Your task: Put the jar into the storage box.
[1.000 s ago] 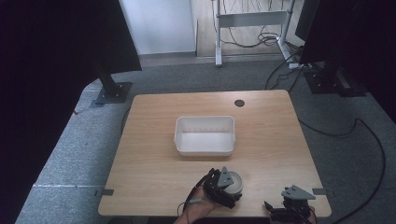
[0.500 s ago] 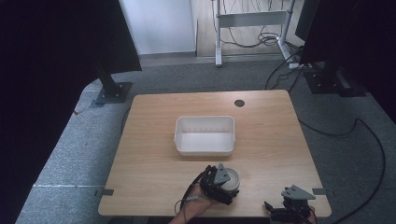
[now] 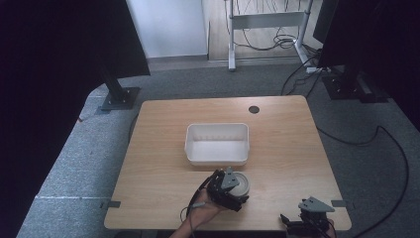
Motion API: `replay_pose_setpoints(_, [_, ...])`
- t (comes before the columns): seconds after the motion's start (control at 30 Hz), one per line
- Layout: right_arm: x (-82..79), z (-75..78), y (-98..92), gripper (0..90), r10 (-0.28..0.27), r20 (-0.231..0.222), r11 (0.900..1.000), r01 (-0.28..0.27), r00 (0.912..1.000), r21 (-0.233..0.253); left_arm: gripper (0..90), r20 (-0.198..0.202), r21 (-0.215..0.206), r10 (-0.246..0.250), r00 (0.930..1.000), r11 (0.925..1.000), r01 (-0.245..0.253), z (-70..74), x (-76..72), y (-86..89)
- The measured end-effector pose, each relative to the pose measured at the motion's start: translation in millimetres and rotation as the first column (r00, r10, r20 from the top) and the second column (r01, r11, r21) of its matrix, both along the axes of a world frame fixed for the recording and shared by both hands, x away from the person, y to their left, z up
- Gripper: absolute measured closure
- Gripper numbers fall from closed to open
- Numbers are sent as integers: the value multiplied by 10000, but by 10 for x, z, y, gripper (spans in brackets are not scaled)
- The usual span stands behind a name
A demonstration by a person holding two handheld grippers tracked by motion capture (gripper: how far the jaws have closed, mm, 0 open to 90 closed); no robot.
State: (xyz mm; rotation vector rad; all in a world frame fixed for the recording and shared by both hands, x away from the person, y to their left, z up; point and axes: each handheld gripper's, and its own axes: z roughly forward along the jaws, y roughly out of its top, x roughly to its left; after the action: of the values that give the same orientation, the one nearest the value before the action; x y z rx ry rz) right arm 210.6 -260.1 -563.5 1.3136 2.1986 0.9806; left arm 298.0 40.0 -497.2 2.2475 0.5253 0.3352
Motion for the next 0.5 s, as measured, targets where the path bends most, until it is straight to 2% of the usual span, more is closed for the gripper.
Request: replay_pose_setpoints(0.5, [0,0,-1,22,9,1,10000,-9,10000,-8,99,16,-70,324,9995,9995,-324,174,213,171])
